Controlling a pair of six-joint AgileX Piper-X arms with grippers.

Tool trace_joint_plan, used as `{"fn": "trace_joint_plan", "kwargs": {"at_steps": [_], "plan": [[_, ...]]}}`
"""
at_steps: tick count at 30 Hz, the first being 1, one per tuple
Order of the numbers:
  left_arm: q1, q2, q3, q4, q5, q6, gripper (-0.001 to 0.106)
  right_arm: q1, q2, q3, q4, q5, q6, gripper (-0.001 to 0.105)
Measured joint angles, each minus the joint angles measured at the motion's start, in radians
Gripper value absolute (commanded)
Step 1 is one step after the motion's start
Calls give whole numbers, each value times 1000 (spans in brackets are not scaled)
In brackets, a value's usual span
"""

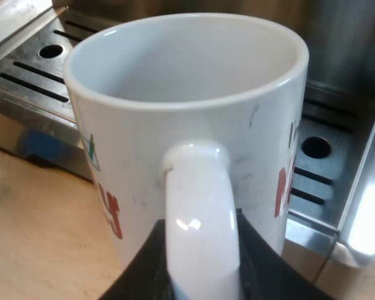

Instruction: Remove mug from coffee machine

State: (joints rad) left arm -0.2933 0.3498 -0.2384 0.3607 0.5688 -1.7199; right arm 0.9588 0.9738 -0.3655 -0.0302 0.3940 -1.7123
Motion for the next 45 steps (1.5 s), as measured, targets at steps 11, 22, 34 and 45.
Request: {"fn": "trace_joint_plan", "kwargs": {"at_steps": [11, 22, 34, 45], "plan": [[-121, 0, -132, 104, 0, 0, 90, 0, -261, 1, 267, 0, 4, 0], [-150, 0, -215, 109, 45, 0, 90, 0, -449, -30, 509, 7, 53, 0], [-369, 52, -215, 17, 10, 2, 90, 0, -479, -30, 528, 182, 78, 0], [-405, 213, -215, -104, -8, 2, 90, 0, -479, 11, 513, 291, 78, 0]]}}
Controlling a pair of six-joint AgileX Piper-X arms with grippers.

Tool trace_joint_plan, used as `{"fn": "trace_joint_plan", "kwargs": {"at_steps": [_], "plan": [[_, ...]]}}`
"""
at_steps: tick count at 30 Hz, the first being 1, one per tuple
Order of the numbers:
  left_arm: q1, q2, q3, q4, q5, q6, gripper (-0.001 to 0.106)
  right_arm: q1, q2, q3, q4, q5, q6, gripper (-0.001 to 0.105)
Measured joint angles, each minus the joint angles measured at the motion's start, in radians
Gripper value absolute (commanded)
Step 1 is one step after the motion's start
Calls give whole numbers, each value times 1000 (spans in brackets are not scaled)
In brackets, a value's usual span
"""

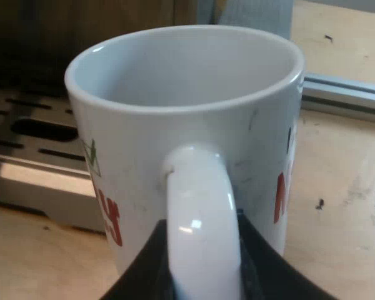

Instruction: Remove mug from coffee machine

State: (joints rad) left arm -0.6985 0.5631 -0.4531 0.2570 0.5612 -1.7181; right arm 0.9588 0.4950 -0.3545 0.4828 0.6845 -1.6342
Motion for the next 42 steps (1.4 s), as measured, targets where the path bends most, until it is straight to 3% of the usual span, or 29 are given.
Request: {"fn": "trace_joint_plan", "kwargs": {"at_steps": [7, 9, 12, 22, 28, 32, 34, 42], "plan": [[0, 11, 0, -8, -2, 0, 90, 0, 0, 118, -121, 44, 0, 0], [0, 11, 0, -10, -29, 0, 90, 0, 0, 155, -187, 68, 0, 0], [0, 11, 0, -11, -70, 0, 90, 0, 0, 180, -232, 90, 0, 0], [0, 11, 0, -12, -76, 0, 90, -58, 72, 280, -452, 132, 0, 0], [0, 11, 0, -12, -76, 0, 90, -217, 167, 282, -542, 10, -3, 0], [0, 11, 0, -12, -124, 0, 90, -331, 258, 282, -651, -118, -23, 0], [0, 11, 0, -12, -129, 0, 90, -386, 327, 282, -725, -174, -68, 0], [0, 11, 0, 80, -134, 0, 90, -478, 558, 282, -1004, -227, -126, 0]]}}
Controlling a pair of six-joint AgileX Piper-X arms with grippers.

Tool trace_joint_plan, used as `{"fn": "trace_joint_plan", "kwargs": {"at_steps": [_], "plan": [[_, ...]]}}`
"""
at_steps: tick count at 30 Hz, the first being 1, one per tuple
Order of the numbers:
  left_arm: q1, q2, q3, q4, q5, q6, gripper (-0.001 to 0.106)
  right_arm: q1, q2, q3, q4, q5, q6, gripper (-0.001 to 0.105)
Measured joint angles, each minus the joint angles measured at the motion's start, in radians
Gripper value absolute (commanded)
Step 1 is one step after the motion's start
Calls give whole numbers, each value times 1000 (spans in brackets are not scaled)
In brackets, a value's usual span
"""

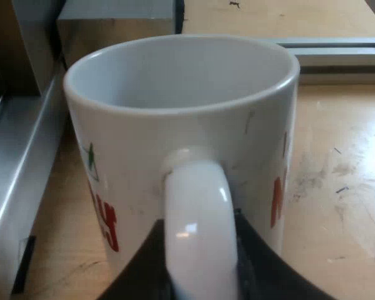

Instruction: Remove mug from coffee machine

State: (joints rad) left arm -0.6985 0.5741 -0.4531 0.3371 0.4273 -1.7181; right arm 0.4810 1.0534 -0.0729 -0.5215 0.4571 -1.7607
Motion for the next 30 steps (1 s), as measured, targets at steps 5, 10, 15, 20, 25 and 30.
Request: {"fn": "trace_joint_plan", "kwargs": {"at_steps": [5, 10, 15, 20, 25, 30], "plan": [[0, 6, 0, 12, -17, 0, 90, -10, 132, 0, -134, -39, -24, 0], [0, 6, 0, 14, -19, 0, 90, -10, 273, -3, -277, -56, -26, 0], [0, 6, 0, 14, -19, 0, 90, -10, 361, -3, -380, -52, -26, 0], [0, 6, 0, 14, -19, 0, 90, -10, 374, -3, -397, -50, -26, 0], [0, 6, 0, 14, -25, 0, 90, -10, 374, -3, -397, -50, -26, 37], [0, 6, 0, 12, -29, 0, 90, -10, 374, -3, -404, -47, -26, 62]]}}
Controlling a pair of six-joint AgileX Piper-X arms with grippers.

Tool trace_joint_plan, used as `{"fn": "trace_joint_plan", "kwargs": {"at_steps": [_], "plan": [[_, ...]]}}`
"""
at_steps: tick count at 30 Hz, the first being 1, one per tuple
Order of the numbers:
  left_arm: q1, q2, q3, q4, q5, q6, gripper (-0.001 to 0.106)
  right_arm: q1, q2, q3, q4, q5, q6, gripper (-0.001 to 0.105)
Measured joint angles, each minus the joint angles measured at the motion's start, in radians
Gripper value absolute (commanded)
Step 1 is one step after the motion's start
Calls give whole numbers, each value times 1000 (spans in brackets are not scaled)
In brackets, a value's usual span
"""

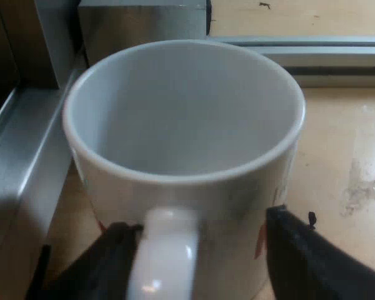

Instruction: Remove mug from coffee machine

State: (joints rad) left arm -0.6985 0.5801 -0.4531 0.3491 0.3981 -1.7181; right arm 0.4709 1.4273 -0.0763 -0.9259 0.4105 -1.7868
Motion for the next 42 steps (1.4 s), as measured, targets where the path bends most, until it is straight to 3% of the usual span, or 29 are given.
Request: {"fn": "trace_joint_plan", "kwargs": {"at_steps": [10, 19, 23, 31, 38, 42], "plan": [[0, 0, 0, 0, 0, 0, 90, 0, -123, -2, 165, -3, 33, 63], [0, 0, 0, 0, -42, 0, 90, 0, -491, -28, 619, -24, 45, 63], [0, 0, 0, 0, -48, 0, 90, 0, -555, -52, 707, -24, 45, 63], [0, 0, 0, 0, -48, 0, 90, 0, -836, -237, 1119, -29, 45, 63], [0, 0, -35, 2, -50, -2, 90, 0, -896, -357, 1478, -32, 45, 63], [0, -6, -89, 37, -52, -19, 90, 0, -899, -479, 1688, -74, 45, 63]]}}
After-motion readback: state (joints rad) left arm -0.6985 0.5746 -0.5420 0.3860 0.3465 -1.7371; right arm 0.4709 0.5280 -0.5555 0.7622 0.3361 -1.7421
